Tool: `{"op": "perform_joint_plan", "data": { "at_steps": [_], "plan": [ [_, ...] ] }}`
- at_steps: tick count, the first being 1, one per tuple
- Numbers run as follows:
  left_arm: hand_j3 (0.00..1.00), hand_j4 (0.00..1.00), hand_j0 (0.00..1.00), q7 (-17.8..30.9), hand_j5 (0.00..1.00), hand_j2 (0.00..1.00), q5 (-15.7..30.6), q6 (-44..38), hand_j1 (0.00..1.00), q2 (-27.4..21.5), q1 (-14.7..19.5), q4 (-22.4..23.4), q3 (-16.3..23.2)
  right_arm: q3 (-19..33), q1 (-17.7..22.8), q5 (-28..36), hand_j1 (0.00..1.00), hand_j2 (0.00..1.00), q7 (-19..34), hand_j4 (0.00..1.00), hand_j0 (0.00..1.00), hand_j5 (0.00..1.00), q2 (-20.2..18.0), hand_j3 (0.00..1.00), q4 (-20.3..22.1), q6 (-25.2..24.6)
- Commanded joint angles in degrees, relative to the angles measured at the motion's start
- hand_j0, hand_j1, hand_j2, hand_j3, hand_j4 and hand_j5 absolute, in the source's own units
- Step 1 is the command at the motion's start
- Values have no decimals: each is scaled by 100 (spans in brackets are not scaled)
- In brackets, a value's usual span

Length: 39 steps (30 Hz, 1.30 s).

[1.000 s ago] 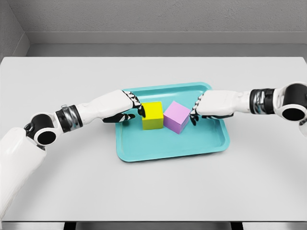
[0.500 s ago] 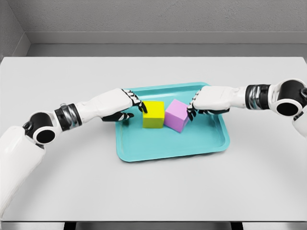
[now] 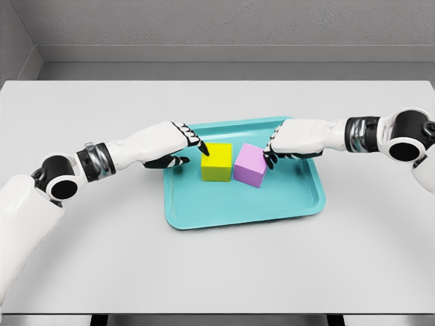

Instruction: Push two cubes

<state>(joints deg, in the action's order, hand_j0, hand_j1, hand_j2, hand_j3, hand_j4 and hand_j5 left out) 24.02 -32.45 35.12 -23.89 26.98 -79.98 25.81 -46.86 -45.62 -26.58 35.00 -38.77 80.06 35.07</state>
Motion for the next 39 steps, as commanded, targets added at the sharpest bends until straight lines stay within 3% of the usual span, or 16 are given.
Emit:
{"op": "perform_joint_plan", "data": {
  "at_steps": [1,10,16,23,39],
  "plan": [
    [62,62,62,-3,62,62,37,-12,62,7,0,0,3,2,-9,22,46,46,0,46,46,46,1,46,1,-7],
    [62,62,62,-12,62,62,125,-12,62,-142,-9,-53,-41,2,-26,30,46,46,0,46,46,46,80,46,18,-7],
    [56,56,56,-12,56,56,99,-12,56,-335,-9,17,-59,37,-18,13,46,46,0,46,46,46,-8,46,-52,-7],
    [53,53,53,-3,53,53,46,-12,53,-212,0,465,-23,54,-26,13,46,46,0,46,46,46,-52,46,-395,-7],
    [53,53,53,6,53,53,29,-12,53,43,97,474,38,1,-44,-5,45,45,0,45,45,45,186,45,-562,-7]
  ]
}}
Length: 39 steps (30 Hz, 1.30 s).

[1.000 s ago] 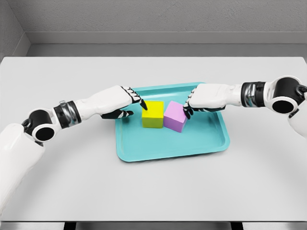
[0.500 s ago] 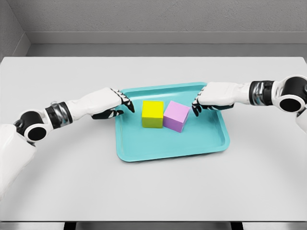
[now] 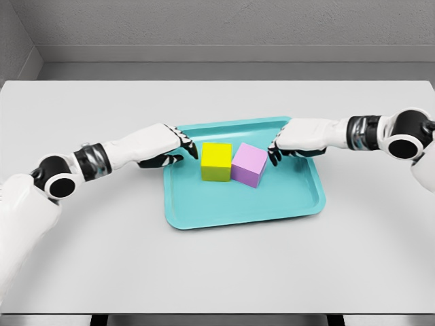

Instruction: Push two cubes

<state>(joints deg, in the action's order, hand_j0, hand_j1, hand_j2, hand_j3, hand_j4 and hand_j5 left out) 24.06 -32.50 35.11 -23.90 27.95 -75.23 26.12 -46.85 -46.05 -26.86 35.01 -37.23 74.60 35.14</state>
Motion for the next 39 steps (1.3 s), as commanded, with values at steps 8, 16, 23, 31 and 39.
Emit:
{"op": "perform_joint_plan", "data": {
  "at_steps": [8,16,23,31,39],
  "plan": [
    [54,54,54,3,54,54,24,-11,54,123,9,-62,8,-8,0,22,43,43,-1,43,43,43,93,43,-15,-14],
    [54,54,54,20,54,54,24,-11,54,166,44,-53,-28,-8,-18,40,43,43,-1,43,43,43,93,43,38,-14],
    [55,55,55,38,55,55,15,-11,55,237,53,-9,-45,-8,-18,40,43,43,-1,43,43,43,93,43,46,-14],
    [70,70,70,29,70,70,33,-11,70,61,53,96,-274,53,-35,93,53,53,-1,53,53,53,-337,53,495,-14],
    [75,75,75,3,75,75,296,-11,75,-659,17,17,-511,150,-35,110,59,59,-1,59,59,59,-671,59,811,-14]
  ]
}}
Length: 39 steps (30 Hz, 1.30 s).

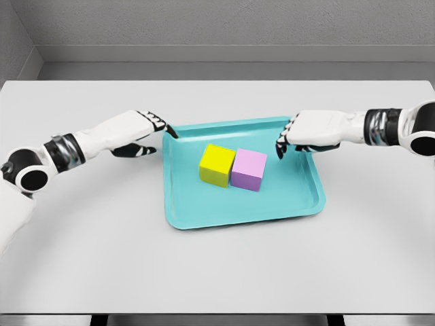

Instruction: Push two cubes

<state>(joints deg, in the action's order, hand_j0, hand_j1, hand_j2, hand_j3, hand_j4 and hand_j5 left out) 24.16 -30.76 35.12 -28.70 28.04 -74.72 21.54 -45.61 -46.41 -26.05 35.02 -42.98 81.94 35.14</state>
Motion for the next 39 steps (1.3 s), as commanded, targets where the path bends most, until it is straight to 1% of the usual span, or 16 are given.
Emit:
{"op": "perform_joint_plan", "data": {
  "at_steps": [1,5,6,7,8,9,13,15,18,22,25,30,31,39],
  "plan": [
    [75,75,75,-7,75,75,246,-12,75,-303,0,-34,-53,34,0,30,59,59,-2,59,59,59,-105,59,103,-14],
    [75,75,75,-7,75,75,281,-12,75,-347,-26,-60,-53,34,26,21,58,58,-2,58,58,58,-53,58,94,-14],
    [70,70,70,1,70,70,264,-12,70,-347,-26,-51,-53,34,26,21,58,58,-2,58,58,58,-61,58,94,-14],
    [60,60,60,1,60,60,229,-12,60,-320,-26,-60,-44,34,26,21,58,58,-2,58,58,58,-70,58,94,-14],
    [57,57,57,10,57,57,194,-12,57,-285,-26,-51,-36,34,26,21,58,58,-2,58,58,58,-70,58,94,-14],
    [55,55,55,19,55,55,176,-12,55,-224,-18,-34,-9,34,35,21,58,58,-2,58,58,58,-70,58,85,-14],
    [52,52,52,28,52,52,123,-12,52,-57,-18,-7,26,17,53,21,58,58,-2,58,58,58,-79,58,94,-14],
    [52,52,52,36,52,52,97,-12,52,57,-18,10,35,34,53,21,58,58,-2,58,58,58,-97,58,94,-14],
    [52,52,52,36,52,52,-88,-12,52,233,-18,19,61,-1,62,21,58,58,-2,58,58,58,-97,58,94,-14],
    [53,53,53,36,53,53,-88,-12,53,251,9,37,96,-54,167,4,57,57,-2,57,57,57,-35,57,120,-14],
    [53,53,53,36,53,53,-158,-12,53,374,0,45,105,-54,185,-14,57,57,-2,57,57,57,44,57,76,-14],
    [53,53,53,63,53,53,-158,-12,53,392,9,45,96,-71,237,-23,57,57,-2,57,57,57,132,57,94,-14],
    [53,53,53,63,53,53,-158,-12,53,392,9,45,96,-142,246,-23,57,57,-2,57,57,57,123,57,94,-14],
    [53,53,53,63,53,53,-158,-12,53,383,26,45,105,-229,264,-23,56,56,-2,56,56,56,132,56,129,-14]
  ]
}}
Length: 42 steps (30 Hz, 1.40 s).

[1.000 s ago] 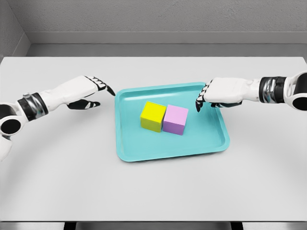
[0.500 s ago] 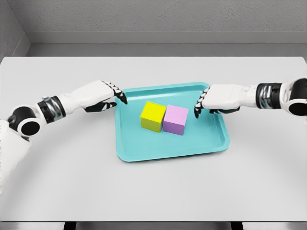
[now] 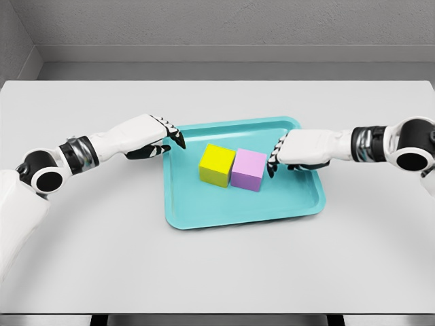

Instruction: Push two cubes

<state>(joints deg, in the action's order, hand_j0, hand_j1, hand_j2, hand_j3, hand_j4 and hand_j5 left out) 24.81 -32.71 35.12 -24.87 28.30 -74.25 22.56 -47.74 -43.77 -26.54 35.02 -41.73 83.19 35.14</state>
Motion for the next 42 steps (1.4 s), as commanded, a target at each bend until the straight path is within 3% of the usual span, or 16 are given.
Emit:
{"op": "perform_joint_plan", "data": {
  "at_steps": [1,12,21,25,28,31,32,37,40,42],
  "plan": [
    [53,53,53,-2,53,53,37,-12,53,8,0,-2,3,-16,0,26,56,56,-2,56,56,56,7,56,4,-14],
    [54,54,54,-2,54,54,-7,-12,54,193,-9,95,205,-148,44,35,56,56,-2,56,56,56,34,56,224,-14],
    [55,55,55,-2,55,55,-60,-12,55,184,-9,86,170,-87,26,17,56,56,-2,56,56,56,-107,56,31,-14],
    [60,60,60,-2,60,60,-25,-12,60,123,0,60,108,-52,-9,44,56,56,-2,56,56,56,-212,56,13,-14],
    [72,72,72,-29,72,72,28,-12,72,114,35,7,91,344,-9,88,56,56,-2,56,56,56,-476,56,110,-14],
    [89,89,89,-46,89,89,282,-12,89,-343,35,-230,73,599,-9,307,57,57,-2,57,57,57,-836,57,479,-14],
    [100,100,100,-46,100,100,441,-12,100,-545,18,-283,12,625,-9,518,57,57,-2,57,57,57,-986,57,593,-14],
    [100,100,100,-46,100,100,1214,-12,100,-1494,-88,-291,-102,836,-9,571,57,57,-2,57,57,57,-1223,57,593,-14],
    [100,100,100,-20,100,100,1223,-12,100,-2074,-185,-344,-155,968,-9,580,57,57,-2,57,57,57,-1320,57,576,-14],
    [100,100,100,-20,100,100,1214,-12,100,-2136,-193,-335,-208,986,-9,580,57,57,-2,57,57,57,-1355,57,576,-14]
  ]
}}
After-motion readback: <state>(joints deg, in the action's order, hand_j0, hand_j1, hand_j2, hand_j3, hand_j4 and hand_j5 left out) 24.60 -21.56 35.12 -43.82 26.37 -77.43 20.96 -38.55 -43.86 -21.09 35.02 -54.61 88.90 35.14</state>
